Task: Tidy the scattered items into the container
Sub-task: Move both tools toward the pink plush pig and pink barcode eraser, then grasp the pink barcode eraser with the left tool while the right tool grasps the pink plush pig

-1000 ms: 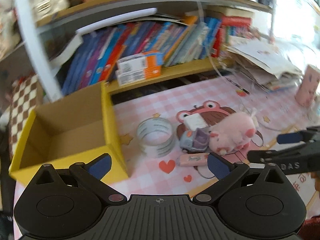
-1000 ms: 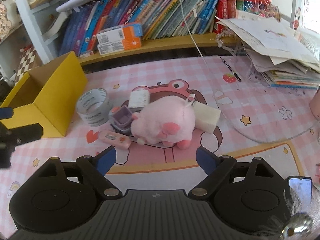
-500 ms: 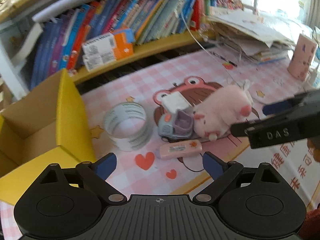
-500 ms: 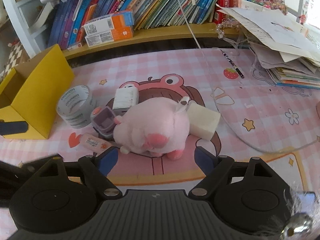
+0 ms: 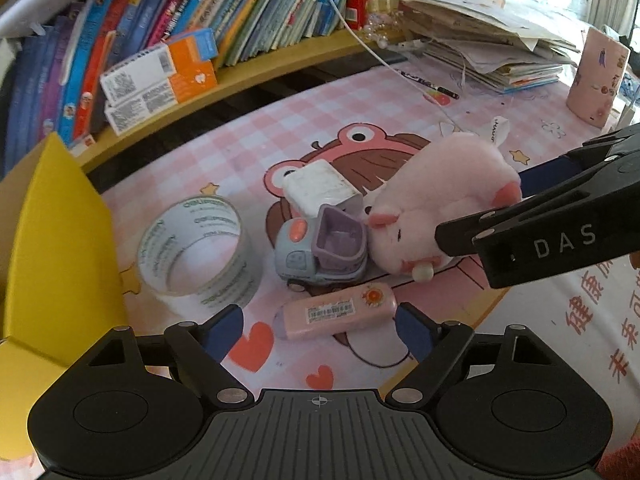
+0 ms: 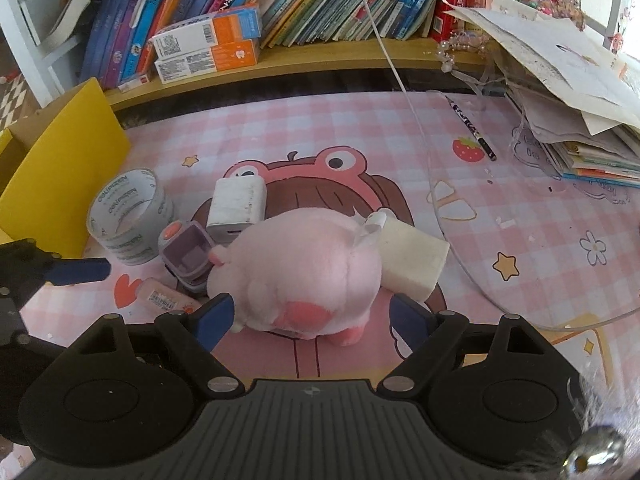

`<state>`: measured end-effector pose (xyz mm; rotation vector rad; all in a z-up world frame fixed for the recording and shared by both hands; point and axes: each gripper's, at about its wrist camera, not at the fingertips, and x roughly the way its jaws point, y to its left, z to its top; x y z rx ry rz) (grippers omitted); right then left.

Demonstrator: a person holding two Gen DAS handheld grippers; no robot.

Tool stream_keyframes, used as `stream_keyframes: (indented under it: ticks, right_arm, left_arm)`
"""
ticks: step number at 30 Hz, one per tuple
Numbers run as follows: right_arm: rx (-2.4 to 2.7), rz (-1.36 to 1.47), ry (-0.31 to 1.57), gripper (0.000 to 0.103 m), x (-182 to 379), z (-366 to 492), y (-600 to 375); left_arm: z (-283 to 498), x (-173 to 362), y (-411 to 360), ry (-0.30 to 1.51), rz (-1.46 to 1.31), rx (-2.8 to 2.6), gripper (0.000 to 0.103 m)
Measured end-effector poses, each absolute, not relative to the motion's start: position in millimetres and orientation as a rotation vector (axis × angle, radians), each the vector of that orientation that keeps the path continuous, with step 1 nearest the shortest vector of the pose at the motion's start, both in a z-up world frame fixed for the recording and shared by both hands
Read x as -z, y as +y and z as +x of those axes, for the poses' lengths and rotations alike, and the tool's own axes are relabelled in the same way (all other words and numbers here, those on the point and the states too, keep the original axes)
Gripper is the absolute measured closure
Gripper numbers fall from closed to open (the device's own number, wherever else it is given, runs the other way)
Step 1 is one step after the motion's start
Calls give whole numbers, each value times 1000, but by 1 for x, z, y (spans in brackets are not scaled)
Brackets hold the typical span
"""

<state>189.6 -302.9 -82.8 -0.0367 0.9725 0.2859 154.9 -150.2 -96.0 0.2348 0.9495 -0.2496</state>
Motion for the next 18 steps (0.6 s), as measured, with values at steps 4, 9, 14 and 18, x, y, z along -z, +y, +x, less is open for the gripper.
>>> stream_keyframes:
  ticks: [4, 9, 14, 18]
  right_arm:
    - [-288, -42, 983, 18, 86, 194, -301]
    - [-298, -49, 982, 17, 88, 199, -298]
    - [-302, -46, 981, 16, 89, 204, -296]
    - [-310, -51, 977, 16, 91, 206, -293]
  left_arm:
    - [162, 104, -152, 960, 224, 269, 18]
    - [171, 114, -154, 974, 211, 292, 18]
    - [175, 120, -152, 987, 184, 299, 18]
    - [174, 122, -151, 968, 173, 305, 18]
